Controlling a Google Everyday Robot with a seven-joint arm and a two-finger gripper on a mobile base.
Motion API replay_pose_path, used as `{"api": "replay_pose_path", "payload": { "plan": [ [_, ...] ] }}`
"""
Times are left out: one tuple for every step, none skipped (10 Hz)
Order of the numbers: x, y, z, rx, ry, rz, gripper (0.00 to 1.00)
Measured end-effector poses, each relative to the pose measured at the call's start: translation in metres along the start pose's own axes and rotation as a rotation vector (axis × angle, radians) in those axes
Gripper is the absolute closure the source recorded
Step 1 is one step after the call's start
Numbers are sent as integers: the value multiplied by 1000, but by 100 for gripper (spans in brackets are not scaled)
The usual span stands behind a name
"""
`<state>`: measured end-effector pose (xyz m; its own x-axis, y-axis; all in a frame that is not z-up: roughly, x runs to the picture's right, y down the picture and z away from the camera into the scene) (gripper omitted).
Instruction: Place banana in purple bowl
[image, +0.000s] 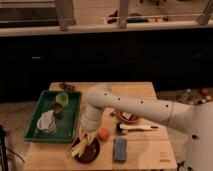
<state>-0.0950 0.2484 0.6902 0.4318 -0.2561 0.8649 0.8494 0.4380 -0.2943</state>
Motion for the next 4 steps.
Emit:
{"api": "replay_pose_path", "payload": {
  "plan": [
    [-1, -1, 0, 1, 1, -3, 43],
    [-1, 0, 0, 1, 2, -4, 32],
    [-1, 0, -1, 2, 4, -5, 24],
    [-2, 0, -2, 5, 5, -7, 20]
  ]
}}
